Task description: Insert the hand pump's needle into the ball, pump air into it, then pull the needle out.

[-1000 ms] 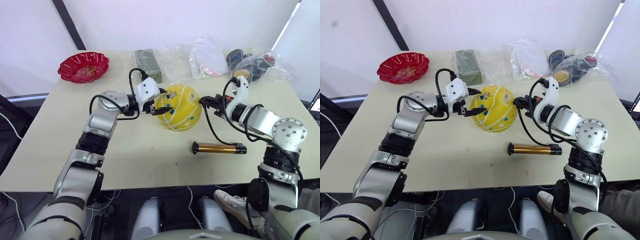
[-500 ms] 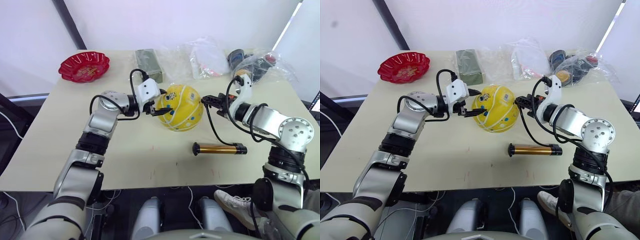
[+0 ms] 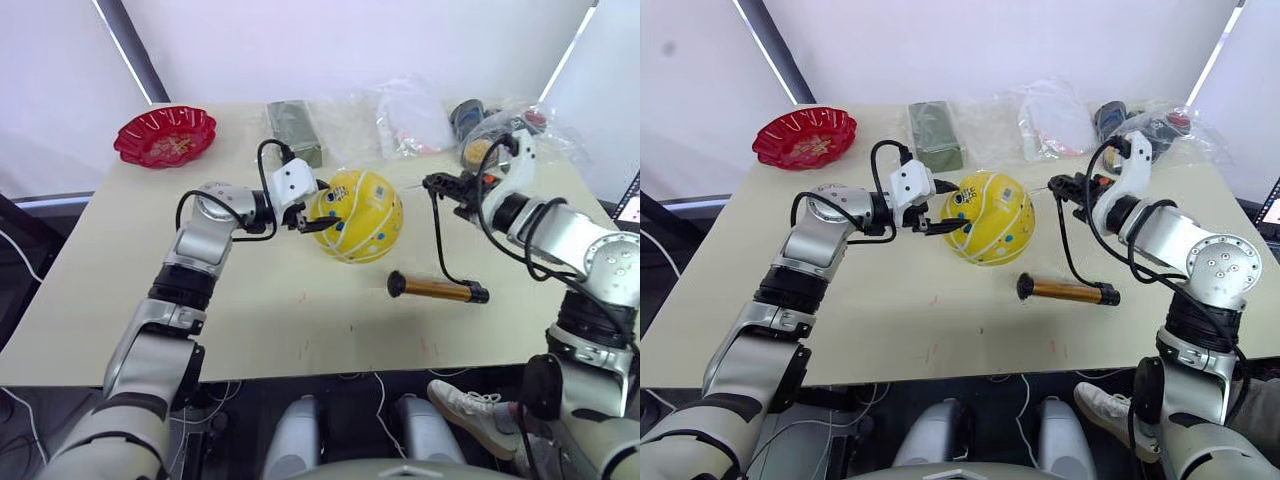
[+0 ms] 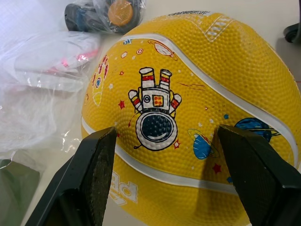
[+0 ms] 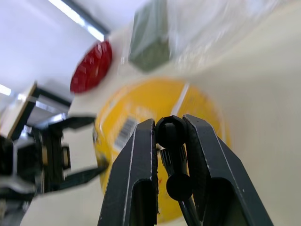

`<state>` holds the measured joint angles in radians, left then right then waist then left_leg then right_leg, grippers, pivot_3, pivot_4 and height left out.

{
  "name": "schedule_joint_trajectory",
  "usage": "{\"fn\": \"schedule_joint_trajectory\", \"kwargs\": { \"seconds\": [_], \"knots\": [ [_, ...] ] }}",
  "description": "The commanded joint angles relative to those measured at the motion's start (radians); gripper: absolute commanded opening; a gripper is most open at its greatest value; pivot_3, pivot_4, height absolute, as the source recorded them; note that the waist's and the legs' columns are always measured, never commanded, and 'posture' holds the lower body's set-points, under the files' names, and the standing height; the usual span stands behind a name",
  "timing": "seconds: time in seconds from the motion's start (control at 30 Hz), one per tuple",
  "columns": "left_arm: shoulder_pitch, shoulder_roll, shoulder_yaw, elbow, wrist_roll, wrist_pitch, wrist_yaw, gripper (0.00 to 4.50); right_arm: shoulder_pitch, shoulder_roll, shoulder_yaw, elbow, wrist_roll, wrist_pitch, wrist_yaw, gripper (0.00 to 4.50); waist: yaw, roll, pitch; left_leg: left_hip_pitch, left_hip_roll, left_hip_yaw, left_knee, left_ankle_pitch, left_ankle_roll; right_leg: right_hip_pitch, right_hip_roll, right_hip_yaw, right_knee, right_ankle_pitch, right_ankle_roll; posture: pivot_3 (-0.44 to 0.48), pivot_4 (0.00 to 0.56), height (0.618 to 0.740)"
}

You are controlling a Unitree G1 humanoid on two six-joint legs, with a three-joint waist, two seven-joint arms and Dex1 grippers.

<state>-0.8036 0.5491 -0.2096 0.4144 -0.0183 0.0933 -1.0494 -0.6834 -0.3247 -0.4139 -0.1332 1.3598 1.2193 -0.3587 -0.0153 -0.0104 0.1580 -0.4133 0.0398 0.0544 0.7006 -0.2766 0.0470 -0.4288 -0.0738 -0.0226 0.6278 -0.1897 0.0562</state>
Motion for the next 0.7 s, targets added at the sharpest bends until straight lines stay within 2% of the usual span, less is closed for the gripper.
{"fn": "schedule_joint_trajectory", "kwargs": {
  "seconds": [0.03, 0.23, 0.3, 0.33, 0.4, 0.7],
  "knots": [
    [0.068, 0.000, -0.095, 0.085, 0.081, 0.056, -0.030, 3.59, -0.003, -0.020, -0.002, -0.036, 0.040, -0.030, 0.000, 0.33, -0.002, 0.002, -0.003, 0.000, 0.000, 0.000, 0.000, 0.000, 0.000, 0.000, 0.000, 0.000, 0.000, -0.002, -0.002, 0.000, 0.150, 0.740],
    [0.073, -0.030, -0.027, 0.037, 0.010, 0.071, -0.020, 3.59, 0.019, -0.048, 0.023, -0.043, -0.001, -0.052, 0.005, 0.33, 0.000, 0.004, -0.005, 0.000, 0.000, 0.002, 0.000, 0.000, 0.000, 0.000, 0.000, 0.003, 0.000, -0.001, -0.004, 0.000, 0.150, 0.740],
    [0.086, -0.043, 0.040, -0.036, -0.085, 0.144, -0.032, 3.59, 0.035, -0.056, 0.057, -0.047, -0.048, -0.057, 0.022, 0.33, 0.000, 0.004, -0.005, 0.000, 0.000, 0.002, 0.000, 0.000, 0.000, 0.000, 0.000, 0.003, 0.000, -0.001, -0.004, 0.000, 0.150, 0.740],
    [0.094, -0.043, 0.066, -0.074, -0.123, 0.174, -0.040, 4.11, 0.042, -0.058, 0.068, -0.047, -0.065, -0.060, 0.030, 0.33, -0.001, 0.004, -0.005, 0.000, 0.000, 0.003, 0.000, 0.000, 0.001, -0.001, 0.000, 0.004, 0.000, -0.001, -0.004, 0.000, 0.150, 0.740],
    [0.119, -0.031, 0.114, -0.166, -0.204, 0.238, -0.064, 4.50, 0.052, -0.066, 0.082, -0.044, -0.092, -0.067, 0.046, 0.33, -0.001, 0.004, -0.004, -0.001, 0.001, 0.003, 0.000, 0.000, 0.001, -0.002, 0.001, 0.004, 0.000, 0.000, -0.004, 0.000, 0.150, 0.740],
    [0.261, 0.111, 0.342, -0.572, -0.584, 0.605, -0.110, 4.50, 0.055, -0.097, 0.129, -0.009, -0.206, -0.071, 0.144, 0.33, -0.007, 0.003, 0.003, -0.004, 0.001, 0.006, 0.000, -0.002, 0.003, -0.007, 0.002, 0.008, 0.000, 0.001, 0.000, 0.000, 0.150, 0.740]
  ]
}}
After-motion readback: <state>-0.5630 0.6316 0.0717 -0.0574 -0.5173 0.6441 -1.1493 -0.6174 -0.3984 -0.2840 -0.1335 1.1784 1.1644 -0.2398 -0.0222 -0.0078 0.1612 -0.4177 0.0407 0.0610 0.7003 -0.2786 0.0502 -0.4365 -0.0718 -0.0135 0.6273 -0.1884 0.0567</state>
